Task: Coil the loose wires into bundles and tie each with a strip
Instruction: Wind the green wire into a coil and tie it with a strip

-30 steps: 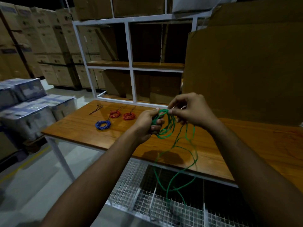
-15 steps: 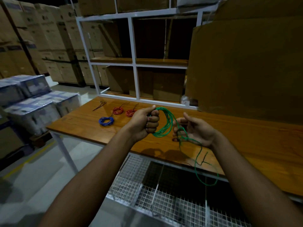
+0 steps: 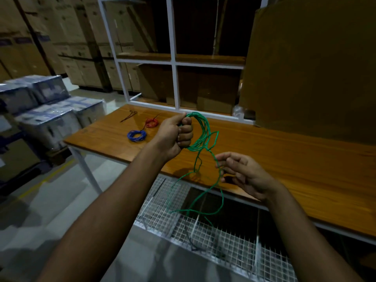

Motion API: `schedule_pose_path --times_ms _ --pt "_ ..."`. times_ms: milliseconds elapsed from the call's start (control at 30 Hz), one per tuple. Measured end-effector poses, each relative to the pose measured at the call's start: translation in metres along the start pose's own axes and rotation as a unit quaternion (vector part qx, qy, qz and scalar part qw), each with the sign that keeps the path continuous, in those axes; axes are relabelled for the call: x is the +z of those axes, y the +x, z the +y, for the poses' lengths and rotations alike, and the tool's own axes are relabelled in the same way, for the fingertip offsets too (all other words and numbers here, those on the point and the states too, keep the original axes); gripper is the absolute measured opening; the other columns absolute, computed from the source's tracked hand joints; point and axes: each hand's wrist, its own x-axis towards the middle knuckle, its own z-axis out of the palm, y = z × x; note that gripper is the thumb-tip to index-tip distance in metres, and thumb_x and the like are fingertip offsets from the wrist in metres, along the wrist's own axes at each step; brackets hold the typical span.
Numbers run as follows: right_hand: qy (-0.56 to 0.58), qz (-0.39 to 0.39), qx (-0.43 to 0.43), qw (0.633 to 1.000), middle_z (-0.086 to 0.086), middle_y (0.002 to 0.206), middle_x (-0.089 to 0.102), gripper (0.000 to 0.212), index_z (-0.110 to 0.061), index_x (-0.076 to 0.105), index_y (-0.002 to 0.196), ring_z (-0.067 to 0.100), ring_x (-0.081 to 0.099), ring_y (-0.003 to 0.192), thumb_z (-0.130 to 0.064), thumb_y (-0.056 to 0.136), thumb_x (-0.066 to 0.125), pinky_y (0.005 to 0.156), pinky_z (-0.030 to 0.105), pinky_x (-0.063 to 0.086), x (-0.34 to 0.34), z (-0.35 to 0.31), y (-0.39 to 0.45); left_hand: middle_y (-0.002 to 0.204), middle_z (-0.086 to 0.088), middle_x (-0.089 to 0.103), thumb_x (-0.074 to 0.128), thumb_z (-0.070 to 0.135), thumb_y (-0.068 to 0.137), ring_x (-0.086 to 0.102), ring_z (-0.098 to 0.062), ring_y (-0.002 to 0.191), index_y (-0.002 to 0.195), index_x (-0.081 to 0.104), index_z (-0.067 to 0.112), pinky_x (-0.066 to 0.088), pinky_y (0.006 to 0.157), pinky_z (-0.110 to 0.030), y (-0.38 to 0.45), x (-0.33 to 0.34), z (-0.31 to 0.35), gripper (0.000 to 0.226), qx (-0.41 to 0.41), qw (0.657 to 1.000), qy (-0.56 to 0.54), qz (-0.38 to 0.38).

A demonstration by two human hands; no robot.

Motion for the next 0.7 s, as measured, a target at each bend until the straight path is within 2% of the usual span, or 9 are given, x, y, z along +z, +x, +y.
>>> schedule_pose_path --times_ms 100,167,200,300,400,533,700 --pt "-0.065 0.024 -0.019 0.997 0.005 0.090 0.069 0.051 -0.017 0.074 0.101 0.013 0.062 0.075 -0.047 0.062 0.090 0.065 0.025 0.051 0.012 0.004 -0.001 0.046 0.009 0.026 0.030 0.035 0.107 0.020 -0.005 0.034 0.070 0.036 0.021 0.012 0.035 -0.020 -0.002 -0.007 -0.004 0.040 0.006 1.000 0.009 0.020" --pt "-0.116 0.037 -0.043 0.992 0.002 0.085 0.068 0.028 -0.020 0.075 0.096 0.012 0.061 0.075 -0.033 0.073 0.085 0.065 0.024 0.049 0.018 0.008 -0.003 0.046 0.009 0.026 0.030 0.036 0.107 0.019 -0.005 0.034 0.070 0.037 0.021 0.012 0.035 -0.020 -0.005 -0.012 -0.006 0.040 0.009 0.999 0.012 0.031" --pt "-0.139 0.039 -0.055 0.988 0.001 0.084 0.067 0.023 -0.019 0.074 0.096 0.012 0.060 0.075 -0.025 0.076 0.083 0.065 0.023 0.048 0.021 0.010 -0.003 0.046 0.009 0.026 0.030 0.036 0.107 0.019 -0.005 0.034 0.070 0.037 0.021 0.013 0.035 -0.020 -0.006 -0.014 -0.008 0.041 0.011 0.999 0.010 0.037" --pt "-0.232 0.072 -0.079 0.967 0.000 0.084 0.062 0.032 -0.014 0.069 0.103 0.011 0.052 0.071 -0.015 0.074 0.082 0.065 0.018 0.045 0.030 0.021 0.001 0.045 0.009 0.026 0.029 0.036 0.107 0.019 -0.005 0.034 0.070 0.037 0.021 0.014 0.033 -0.019 -0.009 -0.021 -0.014 0.040 0.014 0.999 0.007 0.047" --pt "-0.296 0.150 -0.113 0.937 0.004 0.079 0.067 0.014 -0.015 0.072 0.094 0.009 0.054 0.066 -0.010 0.083 0.079 0.063 0.022 0.044 0.037 0.038 0.007 0.046 0.009 0.026 0.029 0.035 0.107 0.020 -0.005 0.034 0.071 0.037 0.021 0.014 0.034 -0.019 -0.011 -0.027 -0.018 0.040 0.018 0.998 0.018 0.049" --pt "-0.196 0.278 -0.132 0.931 0.004 0.070 0.067 0.012 -0.015 0.071 0.085 0.008 0.060 0.055 -0.003 0.086 0.073 0.052 0.022 0.051 0.036 0.041 0.003 0.049 0.009 0.026 0.030 0.034 0.107 0.019 -0.006 0.039 0.071 0.038 0.021 0.013 0.038 -0.021 -0.016 -0.033 -0.023 0.039 0.034 0.994 0.083 0.060" --pt "-0.119 0.295 -0.123 0.940 0.004 0.069 0.070 0.008 -0.010 0.069 0.085 0.011 0.059 0.054 -0.002 0.088 0.070 0.048 0.021 0.048 0.021 0.029 -0.002 0.052 0.010 0.026 0.030 0.033 0.108 0.018 -0.007 0.043 0.070 0.038 0.023 0.013 0.041 -0.022 -0.020 -0.037 -0.033 0.040 0.056 0.978 0.190 0.070"
